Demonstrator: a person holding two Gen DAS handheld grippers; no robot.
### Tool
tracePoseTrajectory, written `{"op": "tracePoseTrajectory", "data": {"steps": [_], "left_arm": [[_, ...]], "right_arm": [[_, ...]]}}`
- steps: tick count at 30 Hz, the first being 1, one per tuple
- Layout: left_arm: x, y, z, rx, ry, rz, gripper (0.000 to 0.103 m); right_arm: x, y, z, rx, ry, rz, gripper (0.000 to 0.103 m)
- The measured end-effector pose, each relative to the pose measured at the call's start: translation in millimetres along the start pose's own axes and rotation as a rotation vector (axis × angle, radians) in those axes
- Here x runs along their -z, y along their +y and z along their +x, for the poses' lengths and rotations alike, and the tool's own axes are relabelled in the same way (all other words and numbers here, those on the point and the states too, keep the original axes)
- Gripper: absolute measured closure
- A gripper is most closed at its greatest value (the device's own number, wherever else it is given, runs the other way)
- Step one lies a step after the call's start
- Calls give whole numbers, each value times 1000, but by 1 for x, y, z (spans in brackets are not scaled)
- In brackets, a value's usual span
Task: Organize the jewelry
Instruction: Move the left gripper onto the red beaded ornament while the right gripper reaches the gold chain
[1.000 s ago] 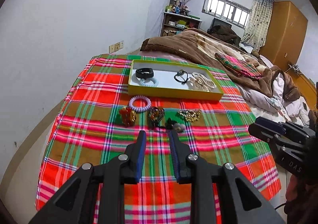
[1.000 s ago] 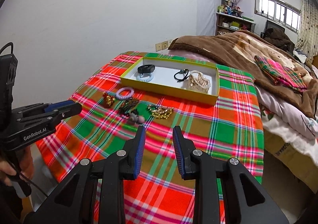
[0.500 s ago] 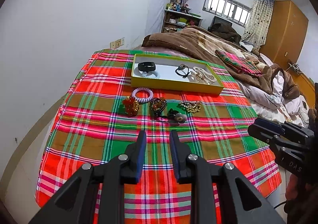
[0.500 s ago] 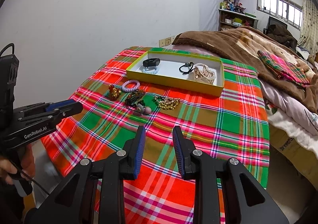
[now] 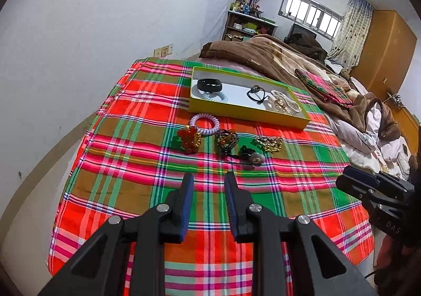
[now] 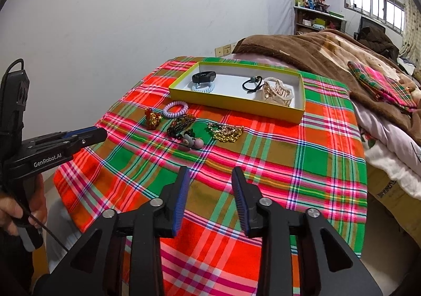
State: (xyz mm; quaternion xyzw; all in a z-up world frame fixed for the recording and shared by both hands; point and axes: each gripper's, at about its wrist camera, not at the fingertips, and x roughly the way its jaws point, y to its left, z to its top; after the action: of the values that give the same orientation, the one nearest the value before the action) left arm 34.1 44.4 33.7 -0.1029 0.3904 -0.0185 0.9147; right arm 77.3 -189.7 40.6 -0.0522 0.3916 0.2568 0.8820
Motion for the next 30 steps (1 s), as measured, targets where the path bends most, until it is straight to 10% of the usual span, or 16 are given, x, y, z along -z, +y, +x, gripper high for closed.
{"op": "tracePoseTrajectory", "data": {"steps": [30], "left_arm": [[-43, 30, 108, 31, 114, -147, 58]], "right_arm": [[-35, -36, 98, -14, 91, 39, 65]]}}
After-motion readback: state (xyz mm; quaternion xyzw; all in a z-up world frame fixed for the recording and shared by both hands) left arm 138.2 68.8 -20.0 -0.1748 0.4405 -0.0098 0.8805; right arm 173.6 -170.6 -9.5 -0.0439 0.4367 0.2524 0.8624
